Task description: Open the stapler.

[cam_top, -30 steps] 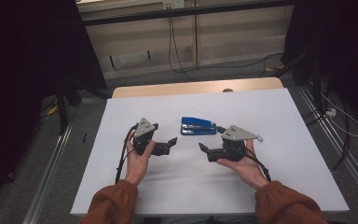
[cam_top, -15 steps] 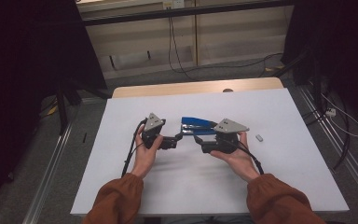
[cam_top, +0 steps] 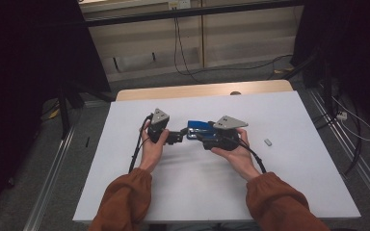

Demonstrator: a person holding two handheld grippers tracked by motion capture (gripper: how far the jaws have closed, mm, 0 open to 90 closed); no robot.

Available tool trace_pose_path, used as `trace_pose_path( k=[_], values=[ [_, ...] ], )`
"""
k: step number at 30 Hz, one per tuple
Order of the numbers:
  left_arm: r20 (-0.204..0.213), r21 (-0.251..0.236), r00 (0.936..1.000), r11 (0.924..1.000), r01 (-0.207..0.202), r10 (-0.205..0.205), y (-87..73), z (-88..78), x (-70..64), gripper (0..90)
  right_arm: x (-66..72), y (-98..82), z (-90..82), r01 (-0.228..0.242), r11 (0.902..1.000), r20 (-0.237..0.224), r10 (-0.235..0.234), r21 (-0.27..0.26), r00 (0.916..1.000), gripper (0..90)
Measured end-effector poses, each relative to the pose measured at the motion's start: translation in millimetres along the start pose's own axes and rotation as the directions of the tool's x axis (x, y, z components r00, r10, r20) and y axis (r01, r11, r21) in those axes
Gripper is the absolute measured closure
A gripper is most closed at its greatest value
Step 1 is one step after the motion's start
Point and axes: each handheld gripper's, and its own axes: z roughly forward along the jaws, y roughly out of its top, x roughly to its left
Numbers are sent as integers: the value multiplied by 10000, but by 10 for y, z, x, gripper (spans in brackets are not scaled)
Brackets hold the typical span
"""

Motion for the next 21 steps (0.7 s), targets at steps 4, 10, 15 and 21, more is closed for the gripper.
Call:
trace_pose_path(
  k=[4,10,15,21],
  values=[
    [-189,-72,9998,10000,41,-42,6,88,55,69,-14,-8,65,-142,9998,-81,143,111,9999,399],
    [-113,5,9999,9999,-123,123,8,37,76,60,-28,-11,152,-350,9994,-269,348,-64,9990,525],
    [-271,143,9996,9999,-83,87,9,12,103,65,3,-15,223,-296,9996,-389,294,-46,9988,649],
    [-342,179,9994,9998,-15,21,6,-7,145,66,-4,10,248,-292,9996,-564,289,-50,9980,821]
  ],
)
